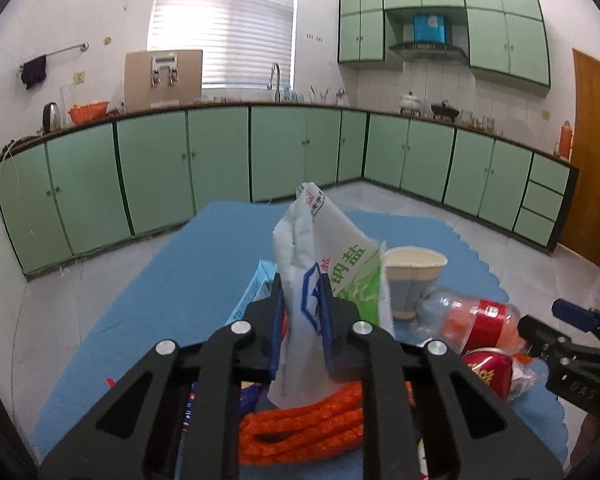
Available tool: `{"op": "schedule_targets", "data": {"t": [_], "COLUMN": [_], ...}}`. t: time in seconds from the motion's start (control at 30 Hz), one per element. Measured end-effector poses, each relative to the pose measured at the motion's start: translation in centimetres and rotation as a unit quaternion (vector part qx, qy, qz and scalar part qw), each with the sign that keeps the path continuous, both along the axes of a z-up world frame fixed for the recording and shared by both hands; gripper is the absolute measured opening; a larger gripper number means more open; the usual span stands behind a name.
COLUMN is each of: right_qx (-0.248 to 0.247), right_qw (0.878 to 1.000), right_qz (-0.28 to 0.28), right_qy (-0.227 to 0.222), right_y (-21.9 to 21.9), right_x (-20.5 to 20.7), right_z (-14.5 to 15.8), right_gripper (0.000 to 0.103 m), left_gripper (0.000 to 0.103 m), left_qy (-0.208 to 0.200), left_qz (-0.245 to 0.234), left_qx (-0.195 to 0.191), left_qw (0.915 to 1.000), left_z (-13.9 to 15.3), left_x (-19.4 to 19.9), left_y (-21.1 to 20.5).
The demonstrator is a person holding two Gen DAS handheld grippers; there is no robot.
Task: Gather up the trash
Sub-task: 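Grasp the white-green milk bag with the left tool while the right tool grasps the clear bottle, then lift the milk bag and clear bottle and carry both over the black bin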
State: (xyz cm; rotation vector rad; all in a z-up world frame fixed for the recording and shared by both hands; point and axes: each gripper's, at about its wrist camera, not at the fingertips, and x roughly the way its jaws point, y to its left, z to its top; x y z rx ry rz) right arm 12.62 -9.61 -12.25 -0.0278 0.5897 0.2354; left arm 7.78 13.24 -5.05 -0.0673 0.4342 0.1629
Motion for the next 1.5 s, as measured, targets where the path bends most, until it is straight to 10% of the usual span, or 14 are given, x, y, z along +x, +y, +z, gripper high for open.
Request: {"op": "schedule_targets", "data": {"t": [1.13, 1.5], "right_qx": [0.087, 0.100], "right_qw": [0.988, 0.979], "right_qz": [0.081, 0.134], "right_qy": [0.094, 0.112], "right_y": [-5.9, -4.5], "right_x": [4.1, 4.2], "right_z": [-4.1, -3.8], "right_gripper": [0.057, 0.034], "left_gripper": [0.032, 0.029], "left_qy": [0.064, 0.065], "left_qz": [-0.031, -0.032], "left_qx": [0.022, 0.025], "left_qw": [0.9972, 0.9971], "left_z": [-3.7, -3.8], "left_x": [2.9, 3.3], "left_y": [-5.4, -5.6]}}
